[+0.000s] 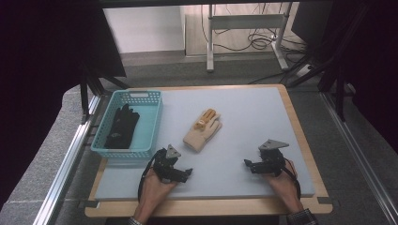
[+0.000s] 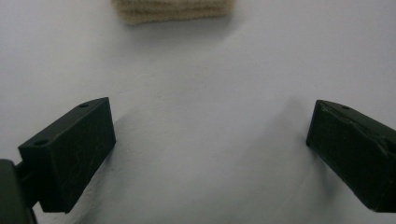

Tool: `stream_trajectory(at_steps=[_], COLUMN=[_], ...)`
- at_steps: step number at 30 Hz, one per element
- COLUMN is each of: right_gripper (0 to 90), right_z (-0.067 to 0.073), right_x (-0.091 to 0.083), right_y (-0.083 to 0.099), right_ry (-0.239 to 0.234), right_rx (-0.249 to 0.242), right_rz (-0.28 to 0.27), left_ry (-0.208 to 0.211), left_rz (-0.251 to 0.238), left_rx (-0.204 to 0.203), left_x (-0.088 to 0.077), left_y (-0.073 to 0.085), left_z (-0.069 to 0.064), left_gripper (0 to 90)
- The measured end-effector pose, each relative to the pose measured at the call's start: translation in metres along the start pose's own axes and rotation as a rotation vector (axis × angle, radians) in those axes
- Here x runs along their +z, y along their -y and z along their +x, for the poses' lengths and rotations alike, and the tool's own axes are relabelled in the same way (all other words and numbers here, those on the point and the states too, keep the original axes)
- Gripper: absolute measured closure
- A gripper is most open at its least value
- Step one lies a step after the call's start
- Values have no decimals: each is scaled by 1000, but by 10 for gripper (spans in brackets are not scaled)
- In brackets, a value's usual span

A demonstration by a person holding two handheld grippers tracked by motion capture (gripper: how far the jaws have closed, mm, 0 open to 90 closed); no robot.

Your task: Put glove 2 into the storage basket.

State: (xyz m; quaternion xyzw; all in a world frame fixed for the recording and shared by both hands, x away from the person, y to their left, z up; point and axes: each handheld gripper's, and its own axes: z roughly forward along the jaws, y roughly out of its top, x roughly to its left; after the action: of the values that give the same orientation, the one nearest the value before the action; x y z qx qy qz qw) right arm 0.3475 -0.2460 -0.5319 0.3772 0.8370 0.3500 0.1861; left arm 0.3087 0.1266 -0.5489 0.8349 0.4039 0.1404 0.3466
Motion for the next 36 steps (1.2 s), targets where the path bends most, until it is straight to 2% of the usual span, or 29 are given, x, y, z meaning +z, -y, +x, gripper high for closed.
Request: stream_trajectory(at_steps=[3,7,14,19,27,32,36], right_gripper=[165,164,164,165,164,164,164], right_z=[0,0,0,0,0,0,0], right_x=[0,0,0,0,0,0,0], right_y=[0,0,0,0,1,1,1], right_ry=[1,1,1,1,1,0,0], right_rx=[-2,-1,-2,-2,-2,1,-1], right_rz=[-2,-2,-3,-4,-2,-2,-3], left_ry=[-1,10,31,26,12,9,-2], left_rz=[4,36,15,20,12,10,40], left_rx=[-8,-28,-57,-37,0,14,26], left_x=[0,-1,-3,-1,4,15,31], left_y=[-1,-8,-26,-43,-81,-106,-126], left_z=[0,3,11,12,11,12,14], left_gripper=[21,35,33,33,37,36,32])
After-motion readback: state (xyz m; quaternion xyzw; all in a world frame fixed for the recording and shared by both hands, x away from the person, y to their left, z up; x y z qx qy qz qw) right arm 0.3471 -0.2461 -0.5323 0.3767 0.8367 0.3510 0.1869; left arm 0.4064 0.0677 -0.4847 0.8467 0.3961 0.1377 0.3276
